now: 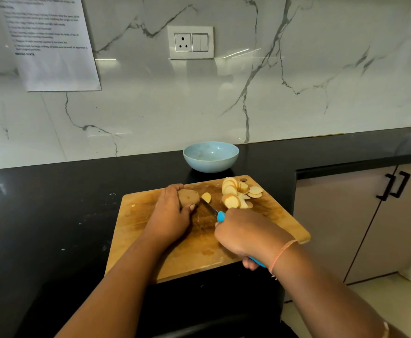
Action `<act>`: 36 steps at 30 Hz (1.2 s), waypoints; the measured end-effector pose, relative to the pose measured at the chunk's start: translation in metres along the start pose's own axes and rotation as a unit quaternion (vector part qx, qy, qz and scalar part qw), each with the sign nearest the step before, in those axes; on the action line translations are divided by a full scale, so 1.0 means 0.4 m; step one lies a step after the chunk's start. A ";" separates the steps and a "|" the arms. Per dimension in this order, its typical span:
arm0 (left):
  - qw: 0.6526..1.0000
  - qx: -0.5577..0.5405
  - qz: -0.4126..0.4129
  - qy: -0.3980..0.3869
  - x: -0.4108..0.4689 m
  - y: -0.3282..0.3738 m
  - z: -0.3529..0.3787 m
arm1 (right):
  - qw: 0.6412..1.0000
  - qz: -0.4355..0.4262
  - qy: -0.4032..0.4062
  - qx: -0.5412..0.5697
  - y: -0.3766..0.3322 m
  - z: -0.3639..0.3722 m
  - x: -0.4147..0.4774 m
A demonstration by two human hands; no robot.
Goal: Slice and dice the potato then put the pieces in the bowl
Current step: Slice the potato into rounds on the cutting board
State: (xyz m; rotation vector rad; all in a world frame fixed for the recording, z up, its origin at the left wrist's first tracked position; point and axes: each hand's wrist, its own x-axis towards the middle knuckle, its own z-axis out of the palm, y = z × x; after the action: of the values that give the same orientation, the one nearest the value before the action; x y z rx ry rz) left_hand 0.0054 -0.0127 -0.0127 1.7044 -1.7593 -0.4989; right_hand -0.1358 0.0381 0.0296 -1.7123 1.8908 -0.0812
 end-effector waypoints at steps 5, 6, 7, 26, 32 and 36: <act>1.000 0.020 -0.002 0.012 0.004 -0.005 -0.009 | 0.988 -0.002 0.021 0.153 0.019 0.006 0.025; 1.000 0.020 0.001 0.016 0.005 -0.005 -0.008 | 0.982 -0.011 0.012 0.186 0.021 0.007 0.026; 1.000 0.020 0.005 0.021 0.007 -0.006 -0.007 | 0.977 -0.013 0.000 0.213 0.020 0.008 0.025; 0.999 0.012 0.035 0.034 0.005 -0.015 -0.005 | 0.975 -0.005 -0.061 0.212 -0.068 -0.026 0.034; 0.999 0.018 0.008 0.036 0.016 -0.010 -0.002 | 0.986 0.025 -0.106 0.124 -0.033 -0.023 -0.028; 0.999 0.014 0.005 0.040 0.013 -0.006 -0.005 | 0.992 0.011 -0.088 0.087 -0.032 -0.018 -0.042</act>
State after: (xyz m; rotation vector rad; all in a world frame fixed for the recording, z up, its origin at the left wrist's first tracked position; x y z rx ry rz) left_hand 0.0089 -0.0179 -0.0119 1.7092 -1.7246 -0.3978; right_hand -0.1276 0.0491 0.0472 -1.5304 1.7199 -0.0800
